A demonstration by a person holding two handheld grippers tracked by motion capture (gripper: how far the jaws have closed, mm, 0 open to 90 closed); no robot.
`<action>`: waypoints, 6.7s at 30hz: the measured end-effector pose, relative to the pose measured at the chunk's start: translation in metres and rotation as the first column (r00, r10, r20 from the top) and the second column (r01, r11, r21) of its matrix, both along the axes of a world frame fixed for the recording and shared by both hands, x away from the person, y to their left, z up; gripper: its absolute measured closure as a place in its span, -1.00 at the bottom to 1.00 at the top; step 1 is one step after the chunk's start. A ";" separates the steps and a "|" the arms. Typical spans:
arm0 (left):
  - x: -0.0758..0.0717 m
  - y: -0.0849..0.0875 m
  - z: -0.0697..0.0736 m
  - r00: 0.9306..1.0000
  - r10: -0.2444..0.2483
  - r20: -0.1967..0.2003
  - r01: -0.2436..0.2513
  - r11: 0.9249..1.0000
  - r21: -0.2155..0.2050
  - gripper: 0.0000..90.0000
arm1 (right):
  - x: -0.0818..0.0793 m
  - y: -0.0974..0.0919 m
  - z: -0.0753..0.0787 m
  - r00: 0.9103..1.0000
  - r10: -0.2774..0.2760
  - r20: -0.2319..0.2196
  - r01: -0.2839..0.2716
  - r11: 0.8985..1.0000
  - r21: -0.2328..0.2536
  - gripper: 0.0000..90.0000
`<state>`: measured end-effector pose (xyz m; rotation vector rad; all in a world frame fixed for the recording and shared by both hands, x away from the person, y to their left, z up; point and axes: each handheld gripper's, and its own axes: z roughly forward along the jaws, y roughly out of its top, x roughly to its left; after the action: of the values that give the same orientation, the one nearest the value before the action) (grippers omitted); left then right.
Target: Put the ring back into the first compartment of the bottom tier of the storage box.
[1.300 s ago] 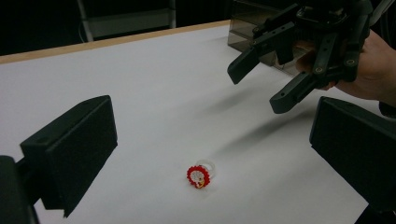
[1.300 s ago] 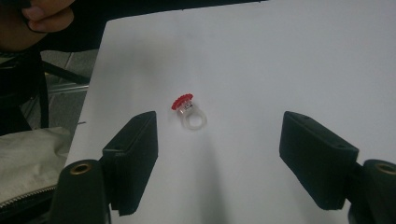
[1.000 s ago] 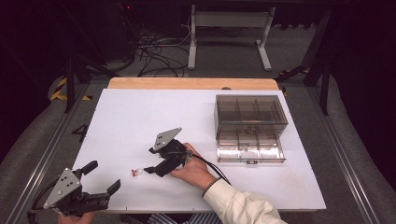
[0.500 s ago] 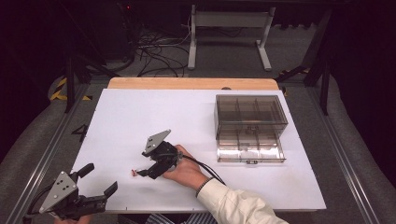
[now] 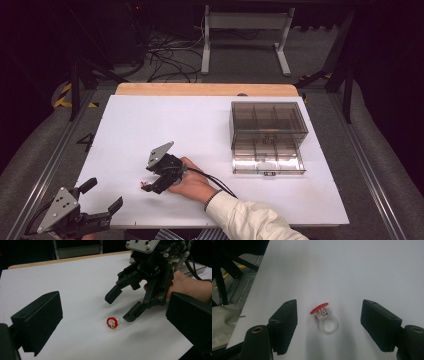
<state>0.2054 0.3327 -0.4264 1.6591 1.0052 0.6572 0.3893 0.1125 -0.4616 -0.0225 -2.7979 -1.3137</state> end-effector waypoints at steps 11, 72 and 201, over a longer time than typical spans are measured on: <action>0.001 -0.001 0.000 1.000 -0.001 -0.001 0.001 1.000 0.001 -0.97 | -0.003 0.015 -0.010 1.000 0.012 0.024 -0.012 0.999 -0.032 -0.19; 0.044 -0.025 -0.001 0.992 -0.128 -0.007 0.128 0.992 0.021 -0.97 | 0.001 -0.113 0.051 0.964 -0.243 0.111 0.236 0.969 0.072 0.56; 0.046 -0.028 -0.003 0.991 -0.131 -0.018 0.131 0.991 0.029 -0.97 | 0.025 -0.264 0.022 0.796 -0.601 0.076 0.604 0.779 -0.165 0.38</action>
<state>0.2514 0.3049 -0.4299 1.7429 0.8925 0.5753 0.4140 -0.1518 -0.4397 -1.0030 -3.0345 -1.1145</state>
